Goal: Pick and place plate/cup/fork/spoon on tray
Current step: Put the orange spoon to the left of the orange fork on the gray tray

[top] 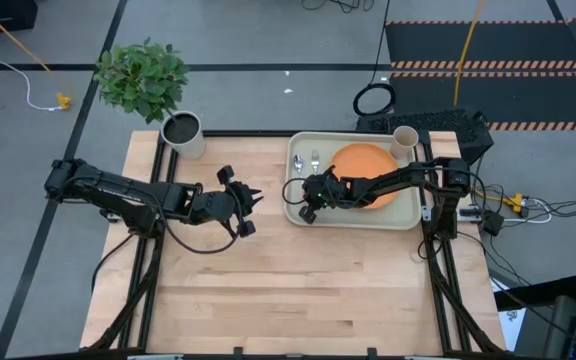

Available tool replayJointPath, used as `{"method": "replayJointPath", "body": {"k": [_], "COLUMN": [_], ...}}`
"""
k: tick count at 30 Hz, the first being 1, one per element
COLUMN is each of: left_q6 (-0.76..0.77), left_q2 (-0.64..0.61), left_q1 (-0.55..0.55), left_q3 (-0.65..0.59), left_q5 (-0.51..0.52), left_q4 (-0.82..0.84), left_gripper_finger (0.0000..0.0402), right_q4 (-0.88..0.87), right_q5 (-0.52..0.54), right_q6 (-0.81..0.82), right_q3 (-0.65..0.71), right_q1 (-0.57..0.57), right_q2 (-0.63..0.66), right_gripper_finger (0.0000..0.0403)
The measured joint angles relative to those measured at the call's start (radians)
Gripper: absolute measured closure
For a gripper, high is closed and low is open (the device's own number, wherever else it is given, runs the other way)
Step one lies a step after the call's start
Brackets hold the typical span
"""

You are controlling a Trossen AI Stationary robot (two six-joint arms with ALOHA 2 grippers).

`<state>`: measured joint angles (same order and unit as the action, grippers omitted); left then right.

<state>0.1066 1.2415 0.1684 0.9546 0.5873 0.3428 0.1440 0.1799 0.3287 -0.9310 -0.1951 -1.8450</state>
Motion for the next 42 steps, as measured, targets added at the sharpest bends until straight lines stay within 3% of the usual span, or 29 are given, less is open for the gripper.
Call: {"method": "replayJointPath", "body": {"k": [19,42], "left_q6": [0.001,-0.004], "left_q2": [0.0,0.0], "left_q1": [0.0,0.0], "left_q3": [0.0,0.0], "left_q5": [-0.007,-0.006], "left_q4": [-0.003,-0.003], "left_gripper_finger": [0.0325,0.0325], "right_q4": [0.009,-0.031], "right_q5": [0.002,0.003], "right_q6": [0.105,0.096], "right_q3": [0.0,-0.001], "right_q1": [0.034,0.053], "right_q2": [0.0,0.007], "right_gripper_finger": [0.0403,0.0403]}}
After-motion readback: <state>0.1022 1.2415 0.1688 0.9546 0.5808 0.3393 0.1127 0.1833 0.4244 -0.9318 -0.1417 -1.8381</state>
